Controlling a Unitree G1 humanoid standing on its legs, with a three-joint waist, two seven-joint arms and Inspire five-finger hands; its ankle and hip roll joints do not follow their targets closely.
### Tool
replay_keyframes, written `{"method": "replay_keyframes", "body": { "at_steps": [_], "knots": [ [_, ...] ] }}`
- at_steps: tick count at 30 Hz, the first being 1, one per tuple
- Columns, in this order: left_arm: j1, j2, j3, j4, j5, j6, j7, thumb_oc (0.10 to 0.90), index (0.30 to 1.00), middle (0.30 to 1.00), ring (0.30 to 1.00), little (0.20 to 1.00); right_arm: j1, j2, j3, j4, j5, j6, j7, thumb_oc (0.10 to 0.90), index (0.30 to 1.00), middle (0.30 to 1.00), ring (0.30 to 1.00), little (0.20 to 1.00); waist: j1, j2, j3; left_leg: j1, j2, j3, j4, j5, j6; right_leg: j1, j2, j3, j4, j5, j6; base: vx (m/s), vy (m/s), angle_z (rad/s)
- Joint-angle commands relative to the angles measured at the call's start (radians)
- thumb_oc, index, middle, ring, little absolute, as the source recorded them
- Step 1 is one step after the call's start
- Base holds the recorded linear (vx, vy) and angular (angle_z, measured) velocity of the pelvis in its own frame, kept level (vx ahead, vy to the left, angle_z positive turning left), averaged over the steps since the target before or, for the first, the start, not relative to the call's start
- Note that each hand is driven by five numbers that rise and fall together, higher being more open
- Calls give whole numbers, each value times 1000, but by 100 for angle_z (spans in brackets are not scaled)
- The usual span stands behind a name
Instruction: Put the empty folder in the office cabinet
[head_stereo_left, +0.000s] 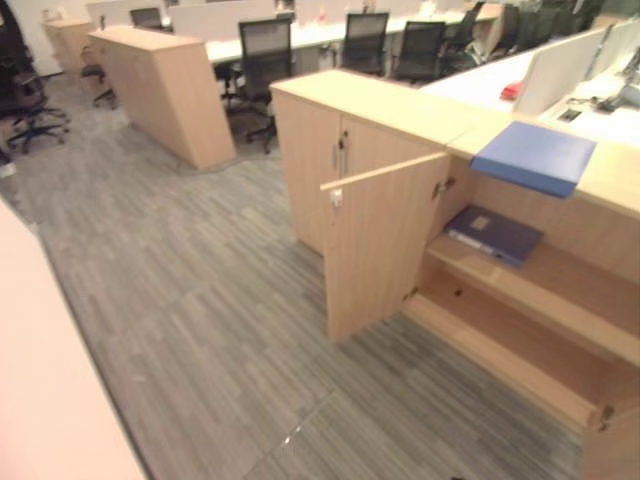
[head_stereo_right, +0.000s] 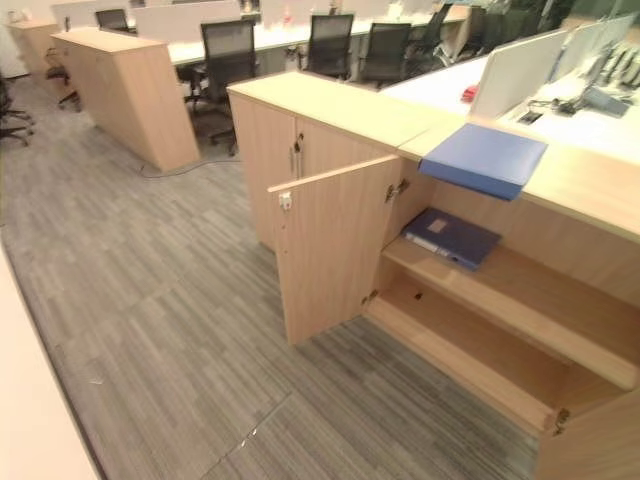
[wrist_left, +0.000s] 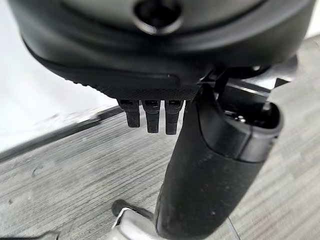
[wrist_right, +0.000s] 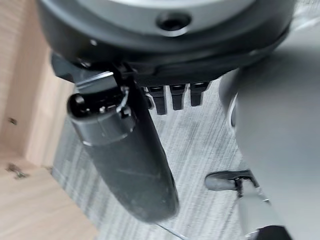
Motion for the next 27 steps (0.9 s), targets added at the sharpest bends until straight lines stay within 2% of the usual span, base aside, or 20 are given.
{"method": "replay_keyframes", "body": {
  "at_steps": [1, 2, 3, 6, 7, 10, 12, 13, 15, 16, 17, 18, 19, 20, 21, 22, 23, 24, 25, 27],
  "knots": [
    [21, -23, 12, 24, 16, -3, 13, 800, 900, 900, 900, 900, -58, -31, -1, -27, 36, -11, 5, 800, 900, 900, 900, 900, 19, 46, 71, 105, 101, -54, -133, 0, -31, -36, 99, -47, -190, 195, 38, 170, -129, -54],
    [22, -31, 14, 15, 10, -7, 12, 800, 900, 900, 900, 900, -79, -35, 9, -25, 49, -14, 1, 800, 900, 900, 900, 900, 8, 56, 95, 141, 110, -42, -133, -15, -35, -99, 172, -68, -283, 217, 47, 191, -161, -60],
    [20, -31, 16, 10, 6, -9, 12, 800, 900, 900, 900, 900, -89, -34, 11, -24, 53, -16, -2, 800, 900, 900, 900, 900, 6, 55, 105, 160, 115, -38, -133, -24, -41, -118, 204, -86, -335, 242, 52, 219, -203, -67],
    [12, -24, 22, 4, 2, -13, 12, 800, 900, 900, 900, 900, -91, -30, 14, -13, 55, -15, -7, 800, 900, 900, 900, 900, -1, 44, 116, 183, 130, -52, -133, -36, -55, -127, 248, -81, -424, 258, 52, 169, -179, -2],
    [7, -16, 33, 4, 6, -18, 17, 800, 900, 900, 900, 900, -81, -27, 13, 1, 64, -18, -13, 800, 900, 900, 900, 900, 5, 23, 100, 188, 136, -64, -133, -53, -63, -83, 286, -81, -495, 229, 25, 330, -314, 51],
    [1, -19, 39, 5, 1, -21, 22, 800, 900, 900, 900, 900, -64, -32, 12, 14, 48, -18, -17, 800, 900, 900, 900, 900, 2, 22, 75, 200, 160, -71, -133, -64, -71, -65, 302, -92, -486, 205, 7, 212, -157, 35],
    [-9, -24, 27, 9, 8, -20, 24, 800, 900, 900, 900, 900, -45, -48, -4, 24, 37, -14, -23, 800, 900, 900, 900, 900, -20, 36, 55, 203, 196, -91, -127, -74, -76, -57, 307, -105, -444, 162, -12, 280, -198, 29],
    [-9, -24, 27, 9, 8, -20, 24, 800, 900, 900, 900, 900, -45, -48, -4, 23, 37, -14, -23, 800, 900, 900, 900, 900, -20, 37, 55, 203, 196, -92, -127, -74, -76, -58, 307, -106, -443, 161, -12, 239, -178, 36],
    [-18, -22, 24, 16, 9, -17, 27, 800, 900, 900, 900, 900, -38, -56, -10, 27, 31, -12, -28, 800, 900, 900, 900, 900, -33, 41, 51, 208, 219, -100, -108, -97, -80, -60, 306, -98, -405, 129, -27, 229, -167, 44],
    [-26, -21, 23, 15, 4, -19, 32, 800, 900, 900, 900, 900, -30, -63, -10, 26, 24, -12, -29, 800, 900, 900, 900, 900, -42, 44, 49, 206, 235, -103, -66, -122, -84, -57, 311, -94, -373, 90, -46, 223, -162, 32],
    [-26, -22, 23, 15, 4, -19, 32, 800, 900, 900, 900, 900, -30, -63, -10, 26, 24, -12, -29, 800, 900, 900, 900, 900, -43, 45, 49, 203, 236, -104, -61, -126, -85, -57, 311, -94, -371, 87, -47, 212, -181, 10],
    [-31, -23, 22, 14, -3, -22, 35, 800, 900, 900, 900, 900, -30, -66, -8, 23, 19, -12, -29, 800, 900, 900, 900, 900, -47, 45, 52, 187, 242, -102, -6, -141, -91, -48, 319, -88, -363, 61, -63, 152, -218, 0],
    [-39, -26, 20, 3, -18, -23, 35, 800, 900, 900, 900, 900, -34, -72, -1, 16, 17, -13, -32, 800, 900, 900, 900, 900, -45, 38, 66, 130, 242, -82, 150, -113, -115, -8, 342, -76, -374, 22, -91, 145, -219, -3],
    [-40, -25, 20, 3, -18, -23, 35, 800, 900, 900, 900, 900, -35, -72, -1, 16, 17, -13, -32, 800, 900, 900, 900, 900, -46, 39, 66, 121, 244, -83, 165, -120, -117, -9, 344, -77, -376, 21, -94, 142, -289, 6],
    [-44, -27, 23, -7, -34, -23, 31, 800, 900, 900, 900, 900, -39, -76, 7, 11, 18, -15, -33, 800, 900, 900, 900, 900, -23, 26, 87, 34, 236, -83, 365, -59, -130, 41, 369, -63, -401, -15, -129, 92, -219, -5],
    [-48, -28, 22, -12, -38, -22, 30, 800, 900, 900, 900, 900, -41, -82, 6, 7, 20, -16, -34, 800, 900, 900, 900, 900, -10, 21, 101, -15, 224, -96, 470, -28, -133, 60, 378, -57, -408, -28, -144, 90, -214, -24],
    [-49, -28, 21, -12, -38, -22, 30, 800, 900, 900, 900, 900, -42, -82, 5, 8, 20, -16, -34, 800, 900, 900, 900, 900, -11, 24, 99, -26, 227, -99, 484, -33, -134, 57, 381, -59, -408, -29, -147, 142, -127, -54],
    [-47, -33, 17, -21, -42, -27, 34, 800, 900, 900, 900, 900, -46, -91, 6, -3, 17, -17, -38, 800, 900, 900, 900, 900, 14, 17, 111, -125, 170, -128, 578, -25, -137, 88, 390, -29, -424, -50, -161, 190, -64, -72],
    [-46, -35, 15, -23, -45, -29, 35, 800, 900, 900, 900, 900, -47, -94, 9, -4, 14, -17, -38, 800, 900, 900, 900, 900, 20, 18, 108, -162, 151, -140, 576, -38, -134, 95, 396, -21, -428, -55, -160, 200, -62, -58],
    [-44, -37, 11, -30, -42, -32, 36, 800, 900, 900, 900, 900, -50, -95, 17, -4, 10, -18, -36, 800, 900, 900, 900, 900, 27, 14, 107, -188, 149, -143, 534, -56, -128, 107, 400, -8, -438, -61, -154, 164, 10, -48]
  ]
}}
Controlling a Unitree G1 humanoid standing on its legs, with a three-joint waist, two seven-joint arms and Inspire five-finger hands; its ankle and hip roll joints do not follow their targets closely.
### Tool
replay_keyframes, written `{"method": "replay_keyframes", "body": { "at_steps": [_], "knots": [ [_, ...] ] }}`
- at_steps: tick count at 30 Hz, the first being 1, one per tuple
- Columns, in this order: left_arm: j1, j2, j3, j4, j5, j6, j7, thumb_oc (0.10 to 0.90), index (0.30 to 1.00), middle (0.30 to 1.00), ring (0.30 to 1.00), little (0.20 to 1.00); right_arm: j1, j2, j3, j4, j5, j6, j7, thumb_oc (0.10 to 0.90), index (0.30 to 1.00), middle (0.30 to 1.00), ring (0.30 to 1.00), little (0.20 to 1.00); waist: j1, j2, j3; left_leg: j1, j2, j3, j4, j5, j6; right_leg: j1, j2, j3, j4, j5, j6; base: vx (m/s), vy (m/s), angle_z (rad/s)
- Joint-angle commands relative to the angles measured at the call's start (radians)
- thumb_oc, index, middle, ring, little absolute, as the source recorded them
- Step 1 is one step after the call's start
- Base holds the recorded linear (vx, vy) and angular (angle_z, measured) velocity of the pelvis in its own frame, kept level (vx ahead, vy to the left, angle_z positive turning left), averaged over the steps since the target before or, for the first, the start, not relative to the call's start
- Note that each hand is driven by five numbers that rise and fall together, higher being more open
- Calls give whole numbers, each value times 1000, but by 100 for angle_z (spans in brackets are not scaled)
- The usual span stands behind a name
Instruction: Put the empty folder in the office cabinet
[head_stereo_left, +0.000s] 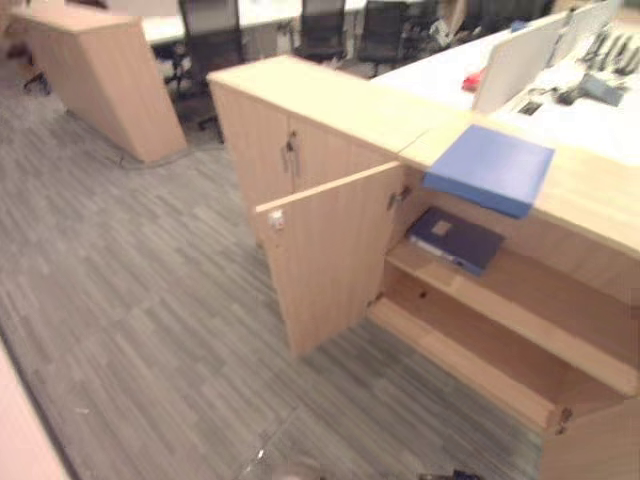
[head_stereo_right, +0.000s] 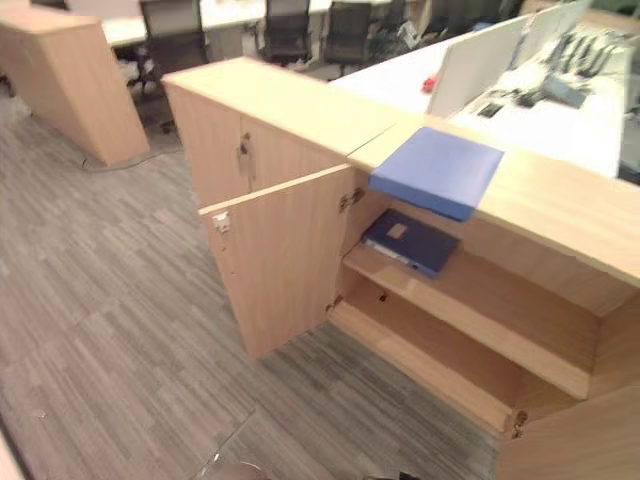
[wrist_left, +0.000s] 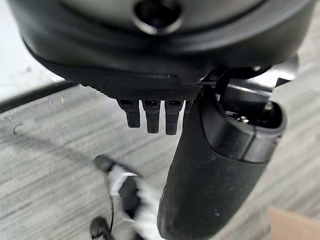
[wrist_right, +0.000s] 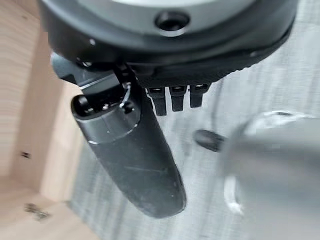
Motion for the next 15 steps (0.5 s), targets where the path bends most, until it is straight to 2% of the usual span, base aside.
{"method": "replay_keyframes", "body": {
  "at_steps": [1, 2, 3, 4, 5, 6, 8, 9, 10, 13, 15],
  "knots": [
    [-2, 21, -19, -18, -22, -30, 20, 800, 900, 900, 900, 900, -44, -68, 17, -7, -30, -15, -12, 800, 900, 900, 900, 900, 36, -6, 65, 74, 3, 9, -299, -49, 33, 32, -67, 46, 28, -22, 66, 330, 48, -40],
    [-1, 28, -29, -39, -15, -36, 21, 800, 900, 900, 900, 900, -49, -66, 25, -2, -37, -18, -16, 800, 900, 900, 900, 900, 49, -14, 64, 42, 24, -5, -410, -22, 29, 54, -59, 69, 8, -24, 77, 343, 85, -35],
    [-5, 36, -41, -60, -9, -45, 26, 800, 900, 900, 900, 900, -56, -65, 35, 0, -42, -22, -19, 800, 900, 900, 900, 900, 57, -7, 65, 32, 47, -31, -528, 53, 13, 68, -46, 85, 0, -32, 82, 254, 58, -33],
    [-5, 36, -41, -61, -9, -44, 27, 800, 900, 900, 900, 900, -56, -64, 35, 0, -42, -22, -19, 800, 900, 900, 900, 900, 58, -9, 66, 41, 47, -30, -544, 63, 11, 69, -46, 86, -1, -32, 81, 192, 152, -54],
    [-22, 44, -63, -97, -4, -59, 39, 800, 900, 900, 900, 900, -72, -58, 43, 1, -45, -27, -26, 800, 900, 900, 900, 900, 71, 6, 75, 11, 101, -65, -723, 185, 1, 85, -39, 94, -5, -31, 82, 182, 147, -55],
    [-30, 46, -77, -124, -3, -67, 44, 800, 900, 900, 900, 900, -78, -55, 48, 4, -47, -27, -33, 800, 900, 900, 900, 900, 77, 9, 80, 5, 121, -84, -783, 206, -3, 95, -36, 112, -6, -37, 85, 275, 201, -70],
    [-30, 39, -89, -174, -6, -74, 45, 800, 900, 900, 900, 900, -79, -49, 47, 11, -51, -28, -27, 800, 900, 900, 900, 900, 84, 28, 64, 59, 137, -132, -877, 222, -10, 108, -22, 144, -18, -39, 104, 169, 95, -62],
    [-29, 39, -89, -174, -6, -74, 45, 800, 900, 900, 900, 900, -78, -49, 47, 11, -51, -28, -27, 800, 900, 900, 900, 900, 86, 28, 65, 61, 138, -131, -877, 222, -10, 109, -21, 145, -19, -39, 104, 221, 204, -67],
    [-14, 33, -107, -221, 3, -75, 42, 800, 900, 900, 900, 900, -69, -47, 34, 19, -58, -24, -26, 800, 900, 900, 900, 900, 76, 36, 35, 85, 131, -135, -892, 244, -18, 120, -29, 153, -31, -26, 115, 263, 226, -68],
    [-5, 45, -136, -294, 29, -72, 30, 800, 900, 900, 900, 900, -52, -38, 22, 24, -54, -19, -23, 800, 900, 900, 900, 900, 62, 19, -4, 124, 95, -117, -900, 227, -2, 121, -64, 164, -56, 7, 141, 286, 258, -60],
    [-2, 53, -145, -328, 37, -70, 26, 800, 900, 900, 900, 900, -49, -37, 22, 23, -55, -15, -23, 800, 900, 900, 900, 900, 60, 13, -11, 137, 82, -105, -900, 218, 8, 121, -80, 173, -60, 15, 152, 179, 210, -12]
  ]
}}
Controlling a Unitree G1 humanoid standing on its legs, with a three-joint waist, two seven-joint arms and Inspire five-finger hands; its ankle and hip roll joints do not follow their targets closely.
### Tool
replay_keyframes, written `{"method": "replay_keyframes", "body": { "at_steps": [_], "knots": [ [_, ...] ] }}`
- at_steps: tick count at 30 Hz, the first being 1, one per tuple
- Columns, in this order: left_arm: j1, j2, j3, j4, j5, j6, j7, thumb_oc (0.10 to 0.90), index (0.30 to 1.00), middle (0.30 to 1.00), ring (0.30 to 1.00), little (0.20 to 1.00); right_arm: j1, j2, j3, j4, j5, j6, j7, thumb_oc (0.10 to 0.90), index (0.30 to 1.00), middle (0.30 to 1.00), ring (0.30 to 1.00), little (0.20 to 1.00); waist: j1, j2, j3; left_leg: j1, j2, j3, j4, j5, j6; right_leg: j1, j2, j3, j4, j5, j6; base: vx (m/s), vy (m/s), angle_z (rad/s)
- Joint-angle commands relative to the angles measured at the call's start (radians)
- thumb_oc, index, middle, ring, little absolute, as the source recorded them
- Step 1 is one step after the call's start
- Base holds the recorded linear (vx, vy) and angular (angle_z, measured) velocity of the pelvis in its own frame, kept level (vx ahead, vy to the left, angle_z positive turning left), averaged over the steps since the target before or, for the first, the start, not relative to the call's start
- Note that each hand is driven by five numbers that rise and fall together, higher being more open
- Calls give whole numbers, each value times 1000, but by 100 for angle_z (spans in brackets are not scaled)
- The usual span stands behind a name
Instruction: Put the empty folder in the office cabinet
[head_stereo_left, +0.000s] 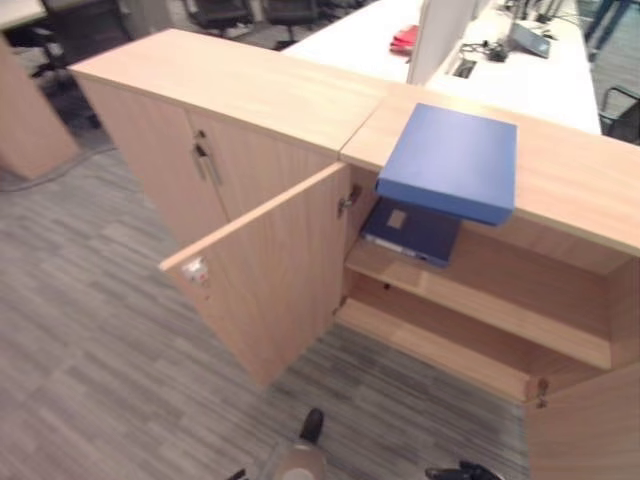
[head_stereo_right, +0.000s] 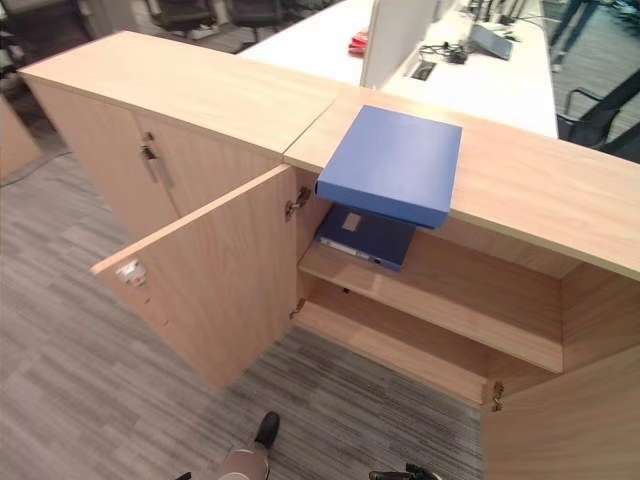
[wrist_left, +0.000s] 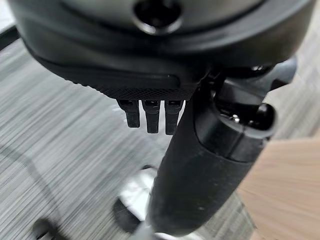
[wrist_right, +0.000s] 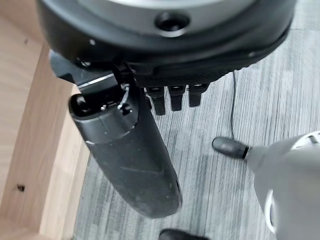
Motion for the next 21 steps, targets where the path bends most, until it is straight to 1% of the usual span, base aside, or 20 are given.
{"method": "replay_keyframes", "body": {
  "at_steps": [1, 2, 3, 4, 5, 7, 10, 13, 15, 16, 17, 18, 19, 20, 21],
  "knots": [
    [-15, 33, -54, -162, 53, -45, -16, 800, 900, 900, 900, 900, -34, -44, -32, 3, -28, -8, -5, 800, 900, 900, 900, 900, 40, 14, -51, 33, -9, -11, -25, -111, 0, -59, -81, 21, 51, 8, 61, 186, 249, 2],
    [-7, 43, -60, -220, 64, -44, -24, 800, 900, 900, 900, 900, -36, -43, -33, 1, -34, -4, -5, 800, 900, 900, 900, 900, 38, 13, -55, 40, -19, -4, -25, -119, 5, -61, -94, 24, 55, 12, 68, 185, 248, -9],
    [-5, 44, -60, -223, 64, -42, -24, 800, 900, 900, 900, 900, -36, -43, -33, 1, -34, -4, -5, 800, 900, 900, 900, 900, 40, 12, -56, 41, -20, -3, -25, -120, 6, -61, -95, 25, 56, 11, 69, 97, 137, -34],
    [10, 64, -67, -288, 78, -36, -36, 800, 900, 900, 900, 900, -40, -41, -35, -4, -45, -1, -7, 800, 900, 900, 900, 900, 38, 8, -59, 52, -32, 10, -25, -132, 14, -67, -113, 30, 65, 16, 80, 131, 196, -43],
    [33, 99, -77, -396, 100, -30, -62, 800, 900, 900, 900, 900, -54, -38, -37, -17, -57, 2, -7, 800, 900, 900, 900, 900, 33, 7, -58, 67, -52, 29, -25, -150, 29, -72, -142, 35, 80, 30, 97, 164, 255, -43],
    [62, 129, -86, -484, 119, -19, -95, 800, 900, 900, 900, 900, -60, -32, -34, -28, -77, 11, 0, 800, 900, 900, 900, 900, 28, 7, -60, 85, -74, 48, -25, -170, 46, -79, -171, 42, 93, 45, 112, 141, 210, -40],
    [87, 166, -104, -566, 138, -12, -134, 800, 900, 900, 900, 900, -63, -29, -33, -40, -94, 19, 10, 800, 900, 900, 900, 900, 18, 10, -62, 96, -95, 63, -25, -183, 60, -79, -198, 43, 96, 69, 126, 100, 148, -24],
    [96, 182, -117, -605, 152, -6, -158, 800, 900, 900, 900, 900, -60, -24, -34, -48, -98, 22, 15, 800, 900, 900, 900, 900, 13, 8, -67, 97, -108, 67, -25, -191, 69, -76, -213, 39, 90, 83, 135, 64, 88, -1],
    [107, 231, -149, -702, 179, -4, -205, 800, 900, 900, 900, 900, -55, -21, -35, -60, -112, 23, 21, 800, 900, 900, 900, 900, 5, 4, -76, 96, -133, 68, -25, -204, 80, -77, -241, 27, 87, 116, 157, 106, 146, -12],
    [109, 254, -170, -744, 176, -2, -233, 800, 900, 900, 900, 900, -48, -20, -37, -59, -121, 25, 29, 800, 900, 900, 900, 900, 1, 6, -80, 102, -151, 65, -25, -215, 91, -83, -268, 24, 114, 137, 166, 90, 138, -17],
    [110, 255, -170, -745, 176, -1, -233, 800, 900, 900, 900, 900, -48, -19, -38, -59, -122, 25, 29, 800, 900, 900, 900, 900, 1, 4, -80, 103, -153, 65, -25, -215, 92, -85, -271, 25, 118, 136, 168, 85, 178, -11],
    [113, 270, -184, -777, 171, 5, -253, 800, 900, 900, 900, 900, -41, -17, -35, -61, -128, 26, 34, 800, 900, 900, 900, 900, -3, 6, -68, 128, -175, 61, -25, -229, 109, -108, -320, 44, 217, 192, 162, 51, 163, -2],
    [114, 280, -190, -800, 167, 8, -265, 800, 900, 900, 900, 900, -38, -16, -34, -62, -127, 28, 38, 800, 900, 900, 900, 900, -4, 8, -59, 142, -186, 58, -25, -233, 120, -126, -341, 64, 274, 223, 154, 50, 159, 9],
    [114, 280, -190, -800, 167, 8, -265, 800, 900, 900, 900, 900, -38, -16, -34, -62, -127, 28, 38, 800, 900, 900, 900, 900, -4, 8, -59, 142, -187, 58, -25, -233, 120, -127, -341, 65, 275, 223, 154, 20, 111, 16],
    [117, 287, -199, -808, 166, 11, -272, 800, 900, 900, 900, 900, -34, -14, -29, -67, -122, 29, 40, 800, 900, 900, 900, 900, -7, 11, -51, 156, -194, 54, -25, -237, 127, -142, -354, 79, 326, 253, 145, 33, 99, 18]
  ]
}}
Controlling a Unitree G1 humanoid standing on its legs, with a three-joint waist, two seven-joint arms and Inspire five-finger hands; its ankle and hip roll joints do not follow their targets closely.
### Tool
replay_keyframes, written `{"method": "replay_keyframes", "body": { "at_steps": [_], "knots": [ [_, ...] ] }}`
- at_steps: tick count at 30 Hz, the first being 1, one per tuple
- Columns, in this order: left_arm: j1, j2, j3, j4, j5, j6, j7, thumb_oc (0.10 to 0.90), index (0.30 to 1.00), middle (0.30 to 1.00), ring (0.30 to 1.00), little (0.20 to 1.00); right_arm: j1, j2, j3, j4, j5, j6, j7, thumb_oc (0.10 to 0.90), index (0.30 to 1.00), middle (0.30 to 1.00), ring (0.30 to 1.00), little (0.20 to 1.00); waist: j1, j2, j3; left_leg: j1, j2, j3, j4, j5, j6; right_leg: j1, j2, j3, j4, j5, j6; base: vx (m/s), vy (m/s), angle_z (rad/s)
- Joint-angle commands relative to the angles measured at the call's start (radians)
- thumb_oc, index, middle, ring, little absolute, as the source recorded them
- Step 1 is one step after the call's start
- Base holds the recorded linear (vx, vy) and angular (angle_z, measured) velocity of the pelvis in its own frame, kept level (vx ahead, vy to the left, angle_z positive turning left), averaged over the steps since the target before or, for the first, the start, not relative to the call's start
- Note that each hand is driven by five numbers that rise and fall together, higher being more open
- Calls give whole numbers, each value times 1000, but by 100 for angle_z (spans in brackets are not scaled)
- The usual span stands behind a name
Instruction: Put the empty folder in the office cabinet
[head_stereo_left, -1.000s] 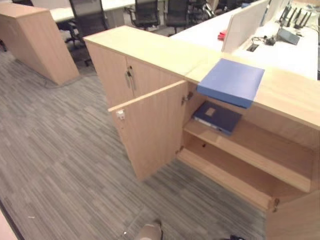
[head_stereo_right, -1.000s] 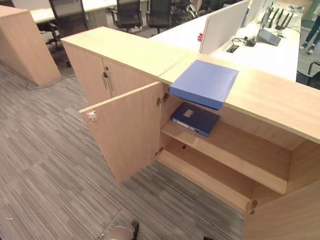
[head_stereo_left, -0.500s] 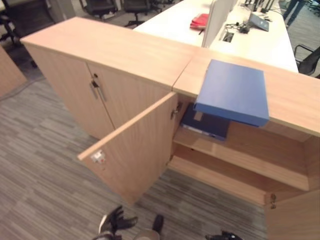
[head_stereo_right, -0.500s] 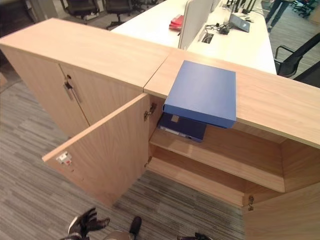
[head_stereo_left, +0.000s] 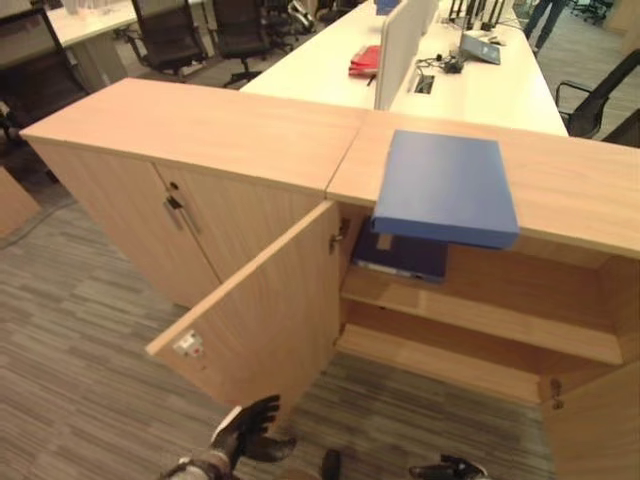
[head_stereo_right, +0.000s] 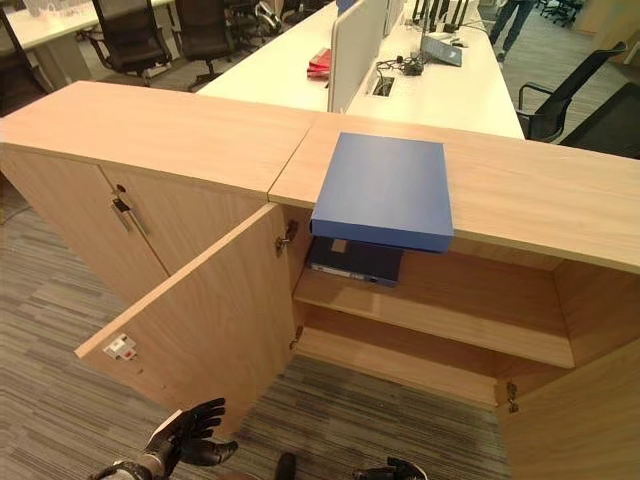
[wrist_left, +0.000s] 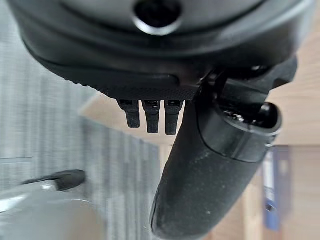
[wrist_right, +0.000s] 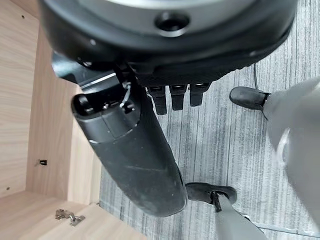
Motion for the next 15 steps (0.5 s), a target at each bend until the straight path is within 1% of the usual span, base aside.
{"method": "replay_keyframes", "body": {
  "at_steps": [1, 2, 3, 4, 5, 7, 8, 9, 10, 11, 12, 13, 15],
  "knots": [
    [-11, 42, 32, -103, 7, -53, -29, 800, 900, 900, 900, 900, -31, -12, 6, -28, -4, -16, 17, 800, 900, 900, 900, 900, 15, -8, 15, 68, -20, -72, -2, -138, 6, -77, -107, 55, 129, 266, 26, 75, 105, 1],
    [-11, 40, 31, -131, -3, -48, -37, 800, 900, 900, 900, 900, -38, -7, 22, -43, -2, -18, 21, 800, 900, 900, 900, 900, 18, -7, 28, 82, -11, -55, -2, -155, 4, -122, -125, 25, 141, 280, 19, 155, -6, -10],
    [-13, 41, 28, -147, -9, -51, -38, 800, 900, 900, 900, 900, -44, -8, 28, -48, -5, -18, 25, 800, 900, 900, 900, 900, 16, -5, 31, 96, 4, -59, -2, -180, -6, -136, -113, 23, 124, 244, 35, 58, -39, -22],
    [-13, 40, 28, -150, -10, -51, -39, 800, 900, 900, 900, 900, -44, -9, 28, -48, -5, -18, 25, 800, 900, 900, 900, 900, 16, -2, 35, 86, 3, -47, -2, -159, -4, -141, -115, 7, 116, 261, 15, 21, -95, -24],
    [-18, 42, 25, -158, -16, -53, -38, 800, 900, 900, 900, 900, -53, -11, 34, -57, -6, -18, 30, 800, 900, 900, 900, 900, 11, 3, 40, 85, 15, -47, -2, -159, -9, -159, -96, 1, 86, 248, 14, -63, -122, -23],
    [-39, 45, 17, -175, -24, -60, -25, 800, 900, 900, 900, 900, -80, -12, 62, -88, -13, -20, 33, 800, 900, 900, 900, 900, -4, 10, 65, 97, 43, -55, -2, -160, -24, -206, -34, 16, 6, 222, 16, 48, -220, -4],
    [-48, 46, 16, -181, -21, -65, -17, 800, 900, 900, 900, 900, -89, -11, 76, -103, -15, -22, 33, 800, 900, 900, 900, 900, -14, 10, 76, 110, 49, -63, -2, -163, -28, -241, -1, 33, -26, 222, 20, 148, -296, -9],
    [-75, 43, 13, -190, -14, -73, -6, 800, 900, 900, 900, 900, -104, -11, 103, -128, -19, -26, 34, 800, 900, 900, 900, 900, -25, 5, 96, 131, 62, -80, -2, -167, -40, -293, 41, 61, -83, 242, 32, 189, -307, -5],
    [-85, 43, 16, -192, -10, -76, -1, 800, 900, 900, 900, 900, -106, -12, 113, -140, -25, -26, 34, 800, 900, 900, 900, 900, -27, 3, 104, 141, 72, -87, -2, -170, -48, -306, 53, 63, -97, 253, 35, 155, -242, -1],
    [-85, 43, 16, -192, -10, -76, -1, 800, 900, 900, 900, 900, -106, -12, 113, -140, -25, -26, 34, 800, 900, 900, 900, 900, -27, 3, 104, 141, 72, -87, -2, -170, -48, -306, 53, 63, -97, 253, 35, 138, -181, 23],
    [-93, 38, 22, -195, -12, -78, 4, 800, 900, 900, 900, 900, -108, -12, 117, -149, -36, -24, 32, 800, 900, 900, 900, 900, -29, -2, 104, 150, 76, -104, -2, -177, -58, -278, 64, 51, -136, 245, 31, 233, -279, 41],
    [-100, 24, 35, -188, -27, -75, 24, 800, 900, 900, 900, 900, -113, -11, 122, -145, -53, -23, 20, 800, 900, 900, 900, 900, -24, -13, 93, 160, 93, -113, -2, -191, -69, -243, 67, 29, -159, 241, 28, 324, -403, 95],
    [-105, 3, 44, -172, -65, -65, 41, 800, 900, 900, 900, 900, -121, -8, 146, -157, -71, -16, 26, 800, 900, 900, 900, 900, -29, -16, 76, 162, 132, -125, -2, -192, -83, -231, 82, 13, -148, 227, 17, 251, -315, 121]
  ]
}}
